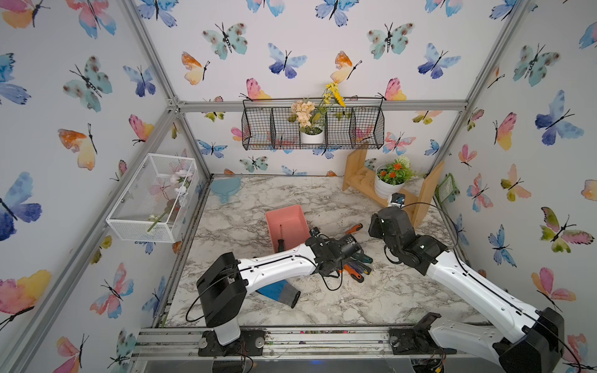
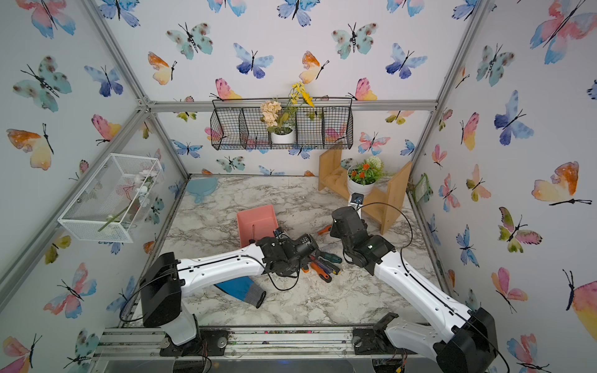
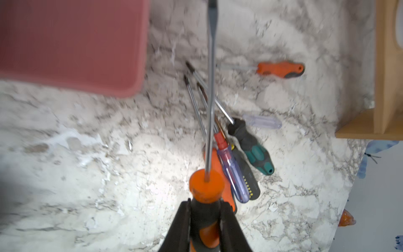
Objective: Put the screwdriver on the desktop into the storage box
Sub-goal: Pick up the screwdriver from the center of the board, then place the screwdriver in the storage box.
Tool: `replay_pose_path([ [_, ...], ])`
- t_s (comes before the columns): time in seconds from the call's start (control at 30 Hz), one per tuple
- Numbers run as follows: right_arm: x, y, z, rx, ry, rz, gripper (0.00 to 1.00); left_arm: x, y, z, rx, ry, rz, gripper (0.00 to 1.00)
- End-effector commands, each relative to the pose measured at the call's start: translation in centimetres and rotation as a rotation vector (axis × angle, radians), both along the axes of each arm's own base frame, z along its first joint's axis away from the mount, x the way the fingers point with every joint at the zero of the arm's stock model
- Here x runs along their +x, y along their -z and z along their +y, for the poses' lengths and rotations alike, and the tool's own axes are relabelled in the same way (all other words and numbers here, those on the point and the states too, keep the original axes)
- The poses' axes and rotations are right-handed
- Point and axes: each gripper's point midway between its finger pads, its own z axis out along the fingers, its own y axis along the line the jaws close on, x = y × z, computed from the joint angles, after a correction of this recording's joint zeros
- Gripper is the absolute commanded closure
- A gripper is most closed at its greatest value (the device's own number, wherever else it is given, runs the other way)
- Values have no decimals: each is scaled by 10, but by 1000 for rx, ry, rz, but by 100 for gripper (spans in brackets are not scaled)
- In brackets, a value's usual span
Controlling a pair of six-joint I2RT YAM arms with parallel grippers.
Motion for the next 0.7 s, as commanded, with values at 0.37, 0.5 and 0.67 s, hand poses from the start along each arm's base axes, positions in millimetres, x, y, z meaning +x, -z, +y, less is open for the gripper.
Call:
replay_pose_path([
  [0.37,4,-7,1,26,11,-8,46,79,11,119,299,136,7,81],
  [0.5,4,-10,0,14,9,-7,46,76,40,119,314,134,61,80],
  [0.67,4,-10,1,8,4,-7,46,71,67,122,336,132,95,75],
])
